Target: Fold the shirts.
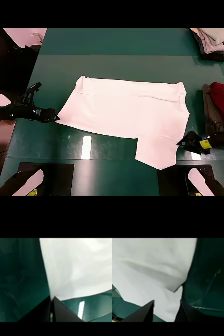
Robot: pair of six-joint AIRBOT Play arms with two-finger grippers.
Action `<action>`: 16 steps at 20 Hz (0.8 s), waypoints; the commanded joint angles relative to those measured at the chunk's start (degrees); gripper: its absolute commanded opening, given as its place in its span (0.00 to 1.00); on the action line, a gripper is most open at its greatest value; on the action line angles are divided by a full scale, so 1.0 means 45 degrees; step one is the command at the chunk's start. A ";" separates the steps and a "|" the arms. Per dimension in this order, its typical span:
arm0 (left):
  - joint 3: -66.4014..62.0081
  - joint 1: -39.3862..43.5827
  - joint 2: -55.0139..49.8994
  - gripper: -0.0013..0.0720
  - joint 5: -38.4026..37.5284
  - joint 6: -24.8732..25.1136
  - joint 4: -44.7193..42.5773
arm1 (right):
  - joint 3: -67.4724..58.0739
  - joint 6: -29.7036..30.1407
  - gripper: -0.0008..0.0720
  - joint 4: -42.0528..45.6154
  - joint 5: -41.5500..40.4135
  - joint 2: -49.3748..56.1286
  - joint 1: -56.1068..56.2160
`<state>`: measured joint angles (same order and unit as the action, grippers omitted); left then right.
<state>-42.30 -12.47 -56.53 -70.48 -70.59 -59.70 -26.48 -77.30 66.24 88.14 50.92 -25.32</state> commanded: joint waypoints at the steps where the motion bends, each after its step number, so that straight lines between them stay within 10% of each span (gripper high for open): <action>1: -0.0015 -0.0015 0.0015 0.05 0.0058 0.0010 0.0107 | 0.0379 0.0005 0.54 0.0510 -0.0325 -0.0053 0.0180; 11: -0.0015 -0.0015 0.0015 0.05 -0.0005 0.0019 0.0248 | -0.0068 -0.0583 0.40 0.0738 -0.2268 0.2025 0.3740; 14: -0.0015 -0.0015 0.0015 0.05 -0.0005 0.0019 0.0248 | -0.0068 -0.0578 0.08 0.0913 -0.2225 0.1724 0.3954; 16: -0.0015 -0.0015 0.0015 0.05 -0.0117 0.0049 0.0223 | -0.0068 -0.0578 0.03 0.0967 -0.1977 0.0952 0.3900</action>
<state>-42.30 -12.47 -56.51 -70.54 -70.57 -58.59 -26.72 -79.61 69.76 78.81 57.74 -8.58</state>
